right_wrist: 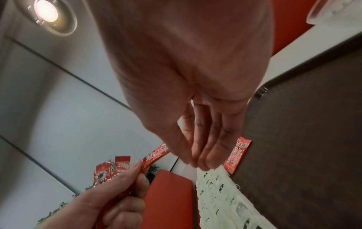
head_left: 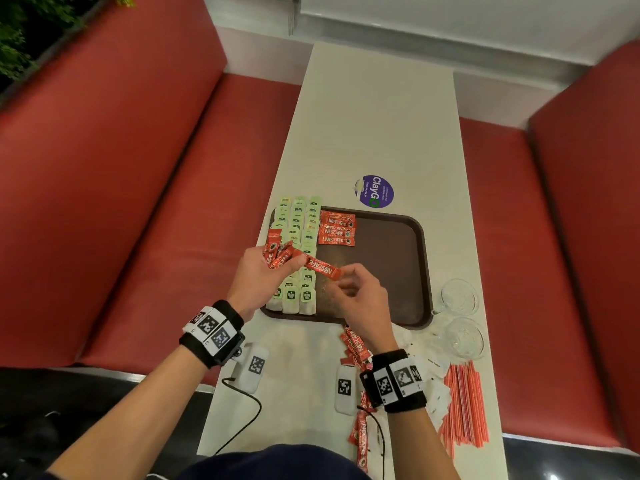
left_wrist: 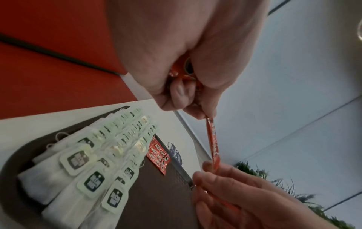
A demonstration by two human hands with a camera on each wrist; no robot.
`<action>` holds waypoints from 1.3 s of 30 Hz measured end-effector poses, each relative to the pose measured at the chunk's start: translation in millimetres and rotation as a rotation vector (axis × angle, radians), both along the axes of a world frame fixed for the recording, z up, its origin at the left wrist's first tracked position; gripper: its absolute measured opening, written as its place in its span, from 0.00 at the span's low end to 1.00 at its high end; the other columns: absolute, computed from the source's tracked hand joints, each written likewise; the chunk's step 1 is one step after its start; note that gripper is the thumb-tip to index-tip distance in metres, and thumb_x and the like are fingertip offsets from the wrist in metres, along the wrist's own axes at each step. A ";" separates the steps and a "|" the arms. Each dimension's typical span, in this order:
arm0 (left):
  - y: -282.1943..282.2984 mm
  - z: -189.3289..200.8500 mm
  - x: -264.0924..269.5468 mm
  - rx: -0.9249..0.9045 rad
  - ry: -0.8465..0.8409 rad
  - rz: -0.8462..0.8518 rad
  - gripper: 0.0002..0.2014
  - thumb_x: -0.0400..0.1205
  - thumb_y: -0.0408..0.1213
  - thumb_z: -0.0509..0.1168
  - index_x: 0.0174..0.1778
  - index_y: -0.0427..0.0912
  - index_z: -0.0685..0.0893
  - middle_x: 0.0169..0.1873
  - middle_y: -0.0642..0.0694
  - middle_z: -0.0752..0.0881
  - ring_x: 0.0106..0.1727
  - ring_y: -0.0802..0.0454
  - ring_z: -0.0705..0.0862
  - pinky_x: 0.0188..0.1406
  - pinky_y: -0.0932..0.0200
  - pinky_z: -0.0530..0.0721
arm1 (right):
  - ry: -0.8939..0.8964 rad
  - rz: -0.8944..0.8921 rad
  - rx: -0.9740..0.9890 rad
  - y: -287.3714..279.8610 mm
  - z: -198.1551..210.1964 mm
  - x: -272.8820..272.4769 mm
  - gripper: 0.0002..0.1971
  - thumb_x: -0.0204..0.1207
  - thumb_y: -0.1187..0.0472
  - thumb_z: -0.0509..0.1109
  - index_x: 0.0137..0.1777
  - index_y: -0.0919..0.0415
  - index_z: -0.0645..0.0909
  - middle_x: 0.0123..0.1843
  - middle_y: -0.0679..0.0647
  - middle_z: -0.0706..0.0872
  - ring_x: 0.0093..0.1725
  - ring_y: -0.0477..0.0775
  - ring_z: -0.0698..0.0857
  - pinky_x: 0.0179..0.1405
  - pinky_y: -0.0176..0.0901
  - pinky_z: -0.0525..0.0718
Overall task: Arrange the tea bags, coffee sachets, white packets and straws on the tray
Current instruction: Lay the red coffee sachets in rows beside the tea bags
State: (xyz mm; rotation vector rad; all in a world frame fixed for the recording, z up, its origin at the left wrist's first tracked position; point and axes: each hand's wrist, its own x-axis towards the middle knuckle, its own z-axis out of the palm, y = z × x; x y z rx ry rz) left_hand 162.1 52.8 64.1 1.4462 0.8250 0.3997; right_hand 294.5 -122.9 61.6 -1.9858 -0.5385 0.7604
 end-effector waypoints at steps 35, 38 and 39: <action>-9.3 -13.5 22.2 -0.281 -0.106 0.182 0.16 0.86 0.41 0.77 0.69 0.40 0.90 0.41 0.57 0.91 0.27 0.67 0.81 0.33 0.64 0.76 | -0.674 0.257 0.154 10.2 -7.6 32.6 0.12 0.82 0.51 0.83 0.62 0.51 0.90 0.55 0.44 0.92 0.51 0.43 0.88 0.50 0.44 0.89; -6.7 -16.7 26.1 -0.210 -0.103 0.203 0.15 0.86 0.41 0.77 0.65 0.38 0.91 0.33 0.60 0.88 0.25 0.64 0.78 0.26 0.67 0.75 | -0.869 0.320 0.117 16.1 -8.8 35.1 0.14 0.84 0.50 0.80 0.66 0.51 0.90 0.61 0.45 0.91 0.60 0.51 0.86 0.54 0.49 0.84; -5.5 -17.2 26.7 -0.197 -0.098 0.200 0.15 0.85 0.42 0.78 0.64 0.38 0.92 0.32 0.59 0.88 0.25 0.64 0.78 0.26 0.67 0.74 | -0.919 0.329 0.106 17.9 -9.1 36.1 0.13 0.84 0.49 0.79 0.65 0.51 0.90 0.60 0.45 0.91 0.60 0.51 0.86 0.53 0.49 0.82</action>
